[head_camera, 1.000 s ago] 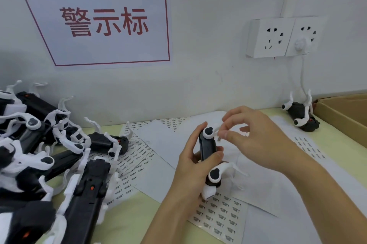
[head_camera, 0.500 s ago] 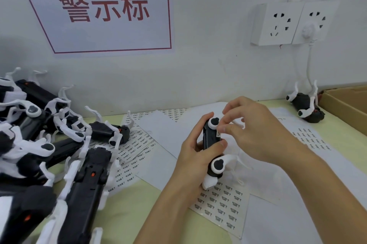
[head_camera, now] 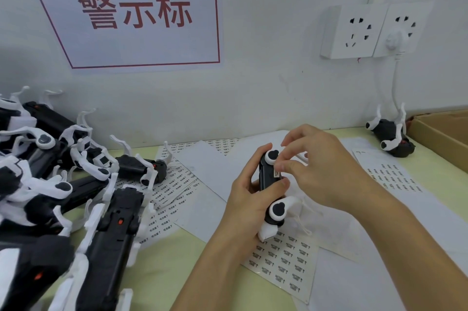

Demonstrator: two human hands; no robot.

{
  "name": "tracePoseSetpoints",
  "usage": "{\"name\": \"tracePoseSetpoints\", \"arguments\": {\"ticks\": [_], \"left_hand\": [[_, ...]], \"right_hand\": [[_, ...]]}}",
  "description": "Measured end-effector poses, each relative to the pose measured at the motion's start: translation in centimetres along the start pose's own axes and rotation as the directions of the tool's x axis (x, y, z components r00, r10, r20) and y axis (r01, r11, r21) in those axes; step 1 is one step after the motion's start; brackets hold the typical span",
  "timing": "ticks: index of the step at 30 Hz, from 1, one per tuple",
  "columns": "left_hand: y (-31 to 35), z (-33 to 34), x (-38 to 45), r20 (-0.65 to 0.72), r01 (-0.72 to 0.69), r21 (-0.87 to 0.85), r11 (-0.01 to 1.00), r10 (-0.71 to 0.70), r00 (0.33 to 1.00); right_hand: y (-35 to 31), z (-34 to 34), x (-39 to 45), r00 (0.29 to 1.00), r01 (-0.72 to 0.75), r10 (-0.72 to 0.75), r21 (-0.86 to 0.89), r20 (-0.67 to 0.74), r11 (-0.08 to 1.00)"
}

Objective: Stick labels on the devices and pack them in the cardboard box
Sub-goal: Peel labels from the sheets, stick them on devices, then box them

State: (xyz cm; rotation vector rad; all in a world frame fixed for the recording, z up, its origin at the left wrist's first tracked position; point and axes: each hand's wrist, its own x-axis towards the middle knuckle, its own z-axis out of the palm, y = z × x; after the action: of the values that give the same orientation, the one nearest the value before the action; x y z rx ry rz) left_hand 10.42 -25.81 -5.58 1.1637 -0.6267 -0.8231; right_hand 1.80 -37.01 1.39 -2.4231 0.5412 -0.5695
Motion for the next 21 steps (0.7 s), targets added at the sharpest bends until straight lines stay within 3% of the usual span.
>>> {"name": "tracePoseSetpoints", "arguments": {"ticks": [8,21], "left_hand": [[0.08,-0.11,0.2,0.022,0.025,-0.087,0.996,-0.023,0.999],[-0.01,0.04,0.18,-0.054,0.01,0.0,1.0,-0.01,0.998]], "right_hand": [[0.24,0.15,0.08,1.0,0.017,-0.017,0.01,-0.015,1.0],[0.42,0.46,0.17,0.999,0.043,-0.042,0.022,-0.031,0.999]]}}
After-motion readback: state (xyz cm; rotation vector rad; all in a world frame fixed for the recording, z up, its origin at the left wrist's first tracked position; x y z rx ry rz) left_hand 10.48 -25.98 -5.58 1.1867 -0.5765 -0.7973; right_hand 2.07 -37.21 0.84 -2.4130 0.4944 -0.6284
